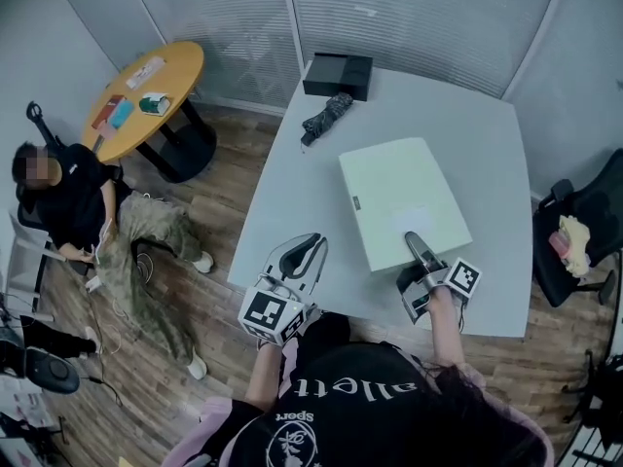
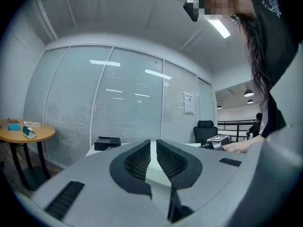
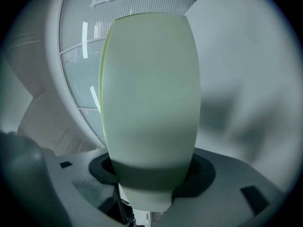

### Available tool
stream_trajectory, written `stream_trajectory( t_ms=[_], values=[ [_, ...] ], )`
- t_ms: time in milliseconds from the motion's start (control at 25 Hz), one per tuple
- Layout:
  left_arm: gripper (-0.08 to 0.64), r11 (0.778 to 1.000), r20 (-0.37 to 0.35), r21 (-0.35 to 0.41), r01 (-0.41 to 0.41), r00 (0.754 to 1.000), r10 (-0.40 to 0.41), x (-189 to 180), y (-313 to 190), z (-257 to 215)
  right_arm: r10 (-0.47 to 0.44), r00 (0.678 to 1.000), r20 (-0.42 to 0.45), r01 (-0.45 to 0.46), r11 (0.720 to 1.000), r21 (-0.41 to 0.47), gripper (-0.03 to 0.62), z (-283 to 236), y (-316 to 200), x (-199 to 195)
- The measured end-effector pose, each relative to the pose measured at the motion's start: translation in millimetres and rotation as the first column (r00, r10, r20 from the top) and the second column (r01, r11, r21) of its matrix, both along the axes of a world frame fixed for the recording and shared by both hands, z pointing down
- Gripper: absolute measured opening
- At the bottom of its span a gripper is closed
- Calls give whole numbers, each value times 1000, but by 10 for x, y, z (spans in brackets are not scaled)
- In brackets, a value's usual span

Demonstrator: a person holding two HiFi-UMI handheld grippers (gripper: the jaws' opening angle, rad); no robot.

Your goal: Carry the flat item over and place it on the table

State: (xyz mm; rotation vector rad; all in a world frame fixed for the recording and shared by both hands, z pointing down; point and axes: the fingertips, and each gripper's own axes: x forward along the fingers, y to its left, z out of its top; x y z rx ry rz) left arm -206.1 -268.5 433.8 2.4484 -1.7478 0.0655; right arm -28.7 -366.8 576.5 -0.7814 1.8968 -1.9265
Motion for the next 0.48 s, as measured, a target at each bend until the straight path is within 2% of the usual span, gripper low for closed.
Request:
stream_trajectory(
  t_ms=[160, 360, 480],
  values=[
    [55, 1000, -11, -7, -18, 1000, 18, -257, -181, 51, 20, 999, -28, -21, 999, -33, 285, 175, -424, -292],
    [55, 999, -20, -29, -35, 999, 34, -517, -309, 125, 52, 999, -18, -53, 992, -118, 285, 429, -908, -608],
    [55, 998, -23, -46, -35, 999, 34, -676, -390, 174, 59, 997, -55, -65, 991, -118, 285, 558, -1203, -760]
  ],
)
